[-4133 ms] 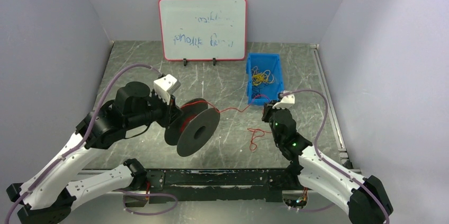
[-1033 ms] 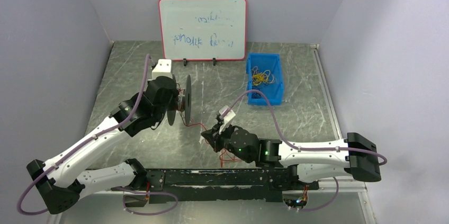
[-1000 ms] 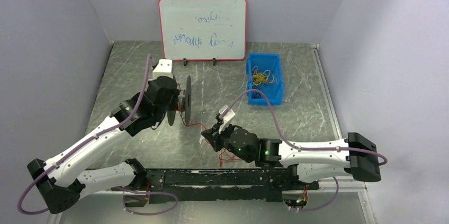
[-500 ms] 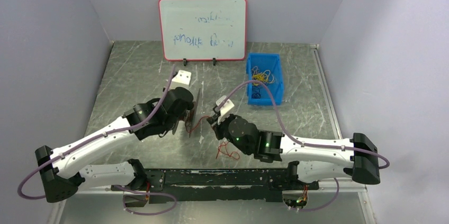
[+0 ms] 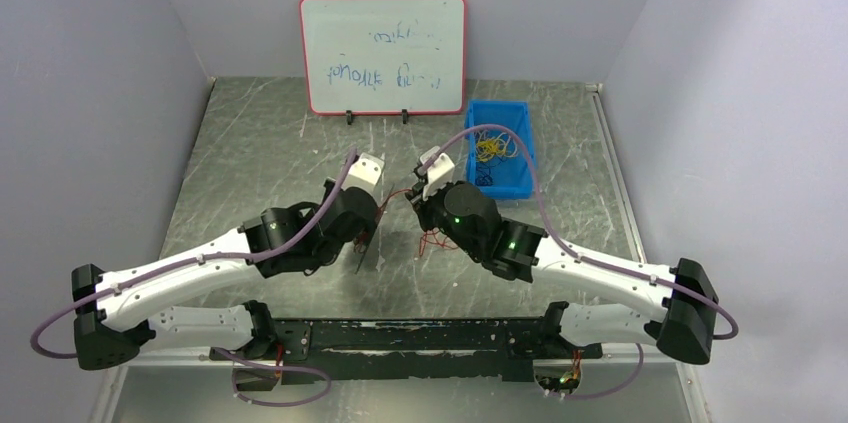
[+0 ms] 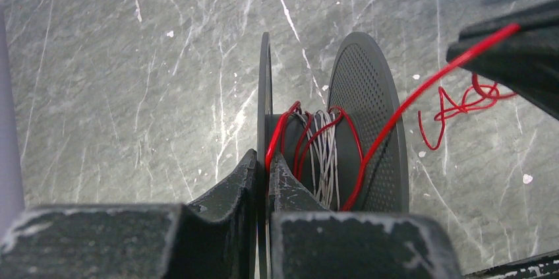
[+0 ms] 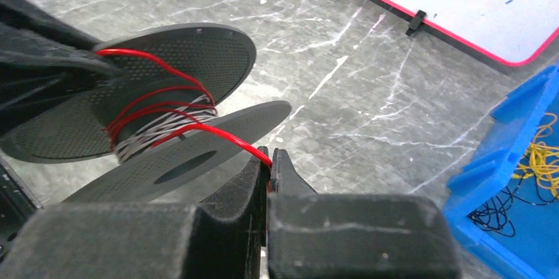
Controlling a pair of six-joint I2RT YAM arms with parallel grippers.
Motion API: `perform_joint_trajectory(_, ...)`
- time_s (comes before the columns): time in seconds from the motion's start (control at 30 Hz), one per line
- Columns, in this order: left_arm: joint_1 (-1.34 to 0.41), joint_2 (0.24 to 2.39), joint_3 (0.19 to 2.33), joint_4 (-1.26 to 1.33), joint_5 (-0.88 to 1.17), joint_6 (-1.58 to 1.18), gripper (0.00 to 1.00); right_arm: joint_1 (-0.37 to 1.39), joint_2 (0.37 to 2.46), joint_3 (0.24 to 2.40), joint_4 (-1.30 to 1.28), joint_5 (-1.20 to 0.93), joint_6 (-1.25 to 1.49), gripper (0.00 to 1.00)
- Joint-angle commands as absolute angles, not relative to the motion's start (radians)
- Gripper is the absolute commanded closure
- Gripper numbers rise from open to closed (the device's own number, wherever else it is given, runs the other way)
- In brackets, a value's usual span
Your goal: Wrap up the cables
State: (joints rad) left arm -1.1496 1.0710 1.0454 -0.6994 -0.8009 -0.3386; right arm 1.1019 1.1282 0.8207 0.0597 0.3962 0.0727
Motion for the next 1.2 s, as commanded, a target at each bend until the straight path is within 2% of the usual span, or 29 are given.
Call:
perform_joint_trajectory(0.0, -1.174, 1.02, 1.046, -0.659, -0.823, -0.279, 0.93, 1.05, 1.144, 0.844, 0.057, 0.369, 0.057, 1.0)
perform_joint_trajectory(0.47, -1.187, 0.858, 1.092, -0.619, -0.549, -0.206, 0.93, 0.837, 1.143, 0.692, 0.152, 0.166, 0.203, 1.0)
perform_joint_trajectory(0.77, -1.186, 0.819, 1.179, -0.613, -0.447, -0.216, 0.93, 0.776, 1.134, 0.55, 0.253, 0.091, 0.291, 0.92)
perform_joint_trajectory(1.17, -1.186, 0.805, 1.293, -0.641, -0.449, -0.235, 0.93, 0.749, 1.152, 0.395, 0.446, 0.013, 0.333, 0.57)
